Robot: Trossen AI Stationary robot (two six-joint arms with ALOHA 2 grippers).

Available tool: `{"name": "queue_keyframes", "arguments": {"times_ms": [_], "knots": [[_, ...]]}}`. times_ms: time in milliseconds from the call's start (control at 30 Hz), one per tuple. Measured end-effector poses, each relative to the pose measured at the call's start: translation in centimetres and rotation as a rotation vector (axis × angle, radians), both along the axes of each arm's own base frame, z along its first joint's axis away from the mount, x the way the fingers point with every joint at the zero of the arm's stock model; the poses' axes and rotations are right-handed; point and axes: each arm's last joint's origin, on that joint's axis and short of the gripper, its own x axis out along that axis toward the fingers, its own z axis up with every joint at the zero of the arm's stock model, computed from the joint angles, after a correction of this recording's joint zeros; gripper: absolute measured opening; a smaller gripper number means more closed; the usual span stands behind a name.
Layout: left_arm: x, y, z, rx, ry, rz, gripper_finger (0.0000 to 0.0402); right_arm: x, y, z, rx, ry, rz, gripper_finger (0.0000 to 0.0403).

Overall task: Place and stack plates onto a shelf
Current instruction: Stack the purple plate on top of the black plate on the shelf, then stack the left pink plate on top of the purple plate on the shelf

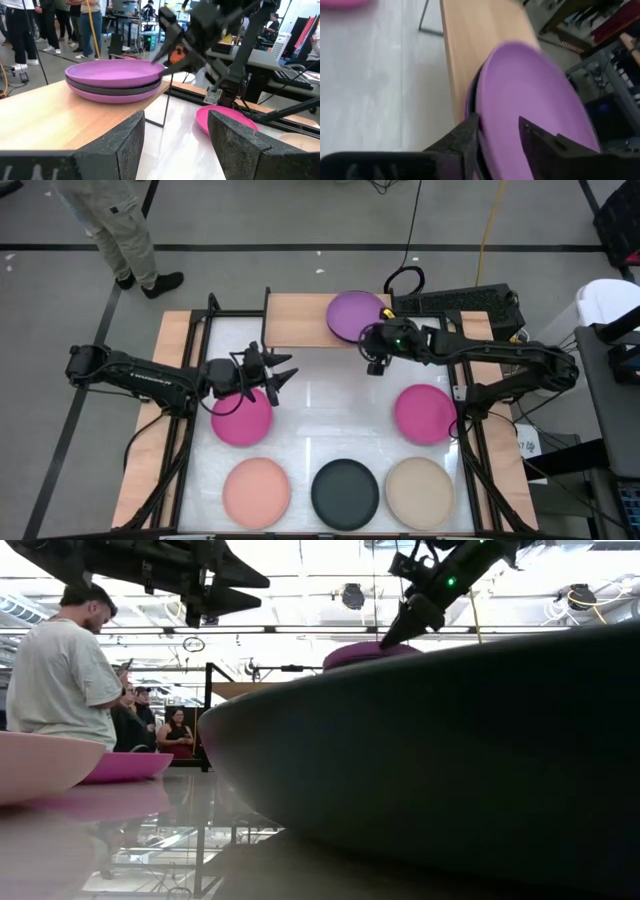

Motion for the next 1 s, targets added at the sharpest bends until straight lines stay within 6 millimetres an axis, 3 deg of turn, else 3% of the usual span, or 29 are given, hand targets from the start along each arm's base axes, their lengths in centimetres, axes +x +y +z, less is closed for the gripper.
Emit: {"name": "queue_keyframes", "arguments": {"times_ms": [200, 567, 667, 1000], "knots": [[0.0, -0.5, -0.1, -0.016, 0.003, -0.02, 0.022, -0.7, 1.2, 2.5, -0.043, -0.147, 0.039, 0.0151], [-0.2, -1.5, -1.3, -0.091, 0.108, -0.056, 0.022, -4.2, 4.5, 6.4, 0.06, -0.382, 0.174, 0.0142], [-0.3, -1.5, -1.9, -0.153, 0.143, -0.043, 0.022, -4.8, 5.2, 6.2, 0.124, -0.399, 0.218, 0.0142], [-0.6, -1.4, -2.2, -0.294, 0.354, 0.056, 0.0196, -6.9, 6.6, 2.4, 0.203, -0.411, 0.241, 0.0141]]}}
